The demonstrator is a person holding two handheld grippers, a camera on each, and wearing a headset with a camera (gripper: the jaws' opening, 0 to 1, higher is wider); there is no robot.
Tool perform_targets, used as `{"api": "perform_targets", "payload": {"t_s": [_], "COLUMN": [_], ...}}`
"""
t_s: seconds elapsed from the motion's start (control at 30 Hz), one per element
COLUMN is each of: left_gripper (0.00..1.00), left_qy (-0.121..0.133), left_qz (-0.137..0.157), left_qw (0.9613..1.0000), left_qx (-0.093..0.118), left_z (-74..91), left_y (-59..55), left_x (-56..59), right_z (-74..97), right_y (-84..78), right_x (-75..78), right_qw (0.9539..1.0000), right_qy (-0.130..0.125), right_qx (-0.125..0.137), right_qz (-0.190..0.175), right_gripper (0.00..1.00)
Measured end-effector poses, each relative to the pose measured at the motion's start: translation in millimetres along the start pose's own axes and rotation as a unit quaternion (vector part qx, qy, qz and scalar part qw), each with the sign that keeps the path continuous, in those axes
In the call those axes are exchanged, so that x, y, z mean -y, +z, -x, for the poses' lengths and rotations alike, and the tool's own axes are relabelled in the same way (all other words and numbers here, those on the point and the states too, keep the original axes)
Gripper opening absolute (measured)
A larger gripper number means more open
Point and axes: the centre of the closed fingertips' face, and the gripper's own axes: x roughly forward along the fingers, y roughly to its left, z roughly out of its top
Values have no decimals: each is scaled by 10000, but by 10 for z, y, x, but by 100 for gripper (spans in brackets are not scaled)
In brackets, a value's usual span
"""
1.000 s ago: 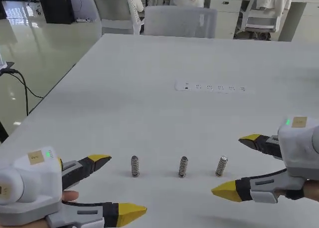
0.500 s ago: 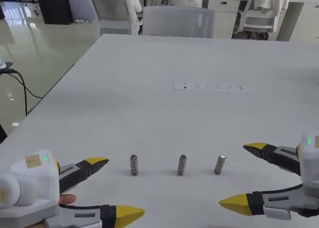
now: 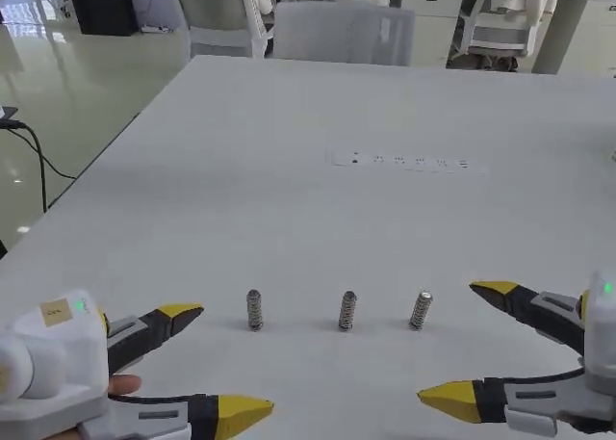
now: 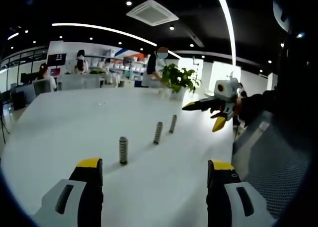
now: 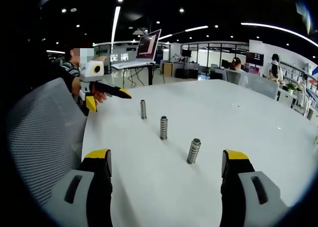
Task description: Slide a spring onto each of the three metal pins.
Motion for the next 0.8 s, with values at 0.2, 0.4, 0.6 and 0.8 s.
{"api": "perform_targets", "payload": {"t_s": [0.2, 0.4, 0.6, 0.8], "left_gripper": [84, 84, 84, 84], "left_qy": [112, 139, 167, 175], "left_qz": [49, 62, 71, 59], "left_qw": [9999, 9999, 9998, 9998], "left_qx": [30, 42, 27, 21], "left_z": [-2, -4, 9, -7], "left_y": [-15, -34, -43, -38], "left_x": [-43, -36, -40, -32], "right_z": [35, 23, 34, 34], "right_y": [10, 1, -11, -19], "right_x": [39, 10, 20, 21], "right_qw": [9998, 9998, 9996, 9996], "right_qy": [-110, -82, -89, -100], "right_qx": [89, 77, 82, 60], "right_qz": [-161, -183, -239, -263], "right_gripper": [92, 92, 92, 92]}}
